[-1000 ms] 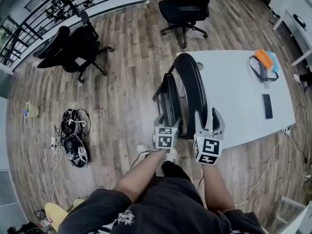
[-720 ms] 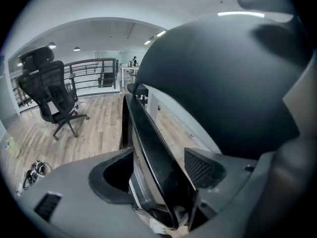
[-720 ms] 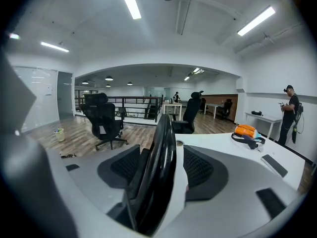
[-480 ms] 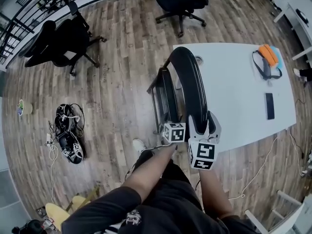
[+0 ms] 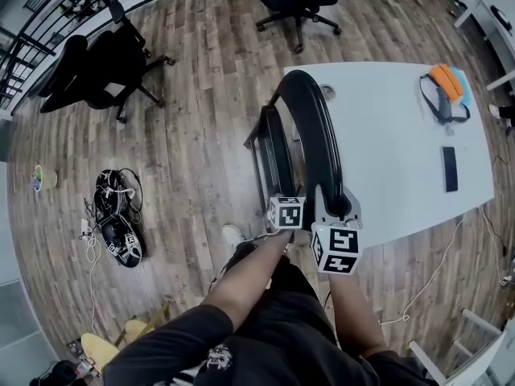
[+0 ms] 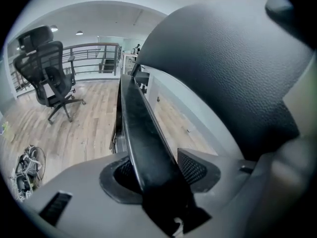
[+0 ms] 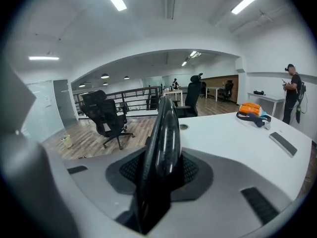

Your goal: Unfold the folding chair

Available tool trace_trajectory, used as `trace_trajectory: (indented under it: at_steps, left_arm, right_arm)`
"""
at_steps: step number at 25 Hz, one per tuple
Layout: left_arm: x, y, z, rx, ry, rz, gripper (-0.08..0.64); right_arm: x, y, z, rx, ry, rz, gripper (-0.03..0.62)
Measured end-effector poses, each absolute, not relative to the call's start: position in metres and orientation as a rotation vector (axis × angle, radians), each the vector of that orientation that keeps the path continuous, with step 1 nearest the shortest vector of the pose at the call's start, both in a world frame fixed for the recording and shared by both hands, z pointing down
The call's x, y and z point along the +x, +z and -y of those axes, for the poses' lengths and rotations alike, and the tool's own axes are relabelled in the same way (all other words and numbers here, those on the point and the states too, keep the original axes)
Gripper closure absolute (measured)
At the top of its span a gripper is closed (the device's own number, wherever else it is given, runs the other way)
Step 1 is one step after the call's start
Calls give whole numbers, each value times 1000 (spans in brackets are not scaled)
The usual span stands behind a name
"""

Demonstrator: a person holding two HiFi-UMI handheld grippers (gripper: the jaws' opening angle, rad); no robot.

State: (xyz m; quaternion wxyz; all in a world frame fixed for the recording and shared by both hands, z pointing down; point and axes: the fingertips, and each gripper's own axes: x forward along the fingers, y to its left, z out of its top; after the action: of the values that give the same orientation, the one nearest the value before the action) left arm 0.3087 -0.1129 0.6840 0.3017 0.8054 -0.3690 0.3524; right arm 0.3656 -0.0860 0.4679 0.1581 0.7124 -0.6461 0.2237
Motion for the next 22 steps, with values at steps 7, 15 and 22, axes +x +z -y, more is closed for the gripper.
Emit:
trace_trajectory:
  at_steps: [7, 15, 22]
  left_arm:
    - [296, 683, 114, 2097, 897, 986, 362]
    - [239, 669, 120, 2045, 820, 991, 367]
    - [159, 669, 132, 1996, 730, 992, 364]
  right_arm:
    - [368, 469, 85, 2052, 658, 1855, 469]
    - [352, 467, 88, 2058, 692, 1939, 477]
    - [338, 474, 91, 2062, 773, 1975, 482]
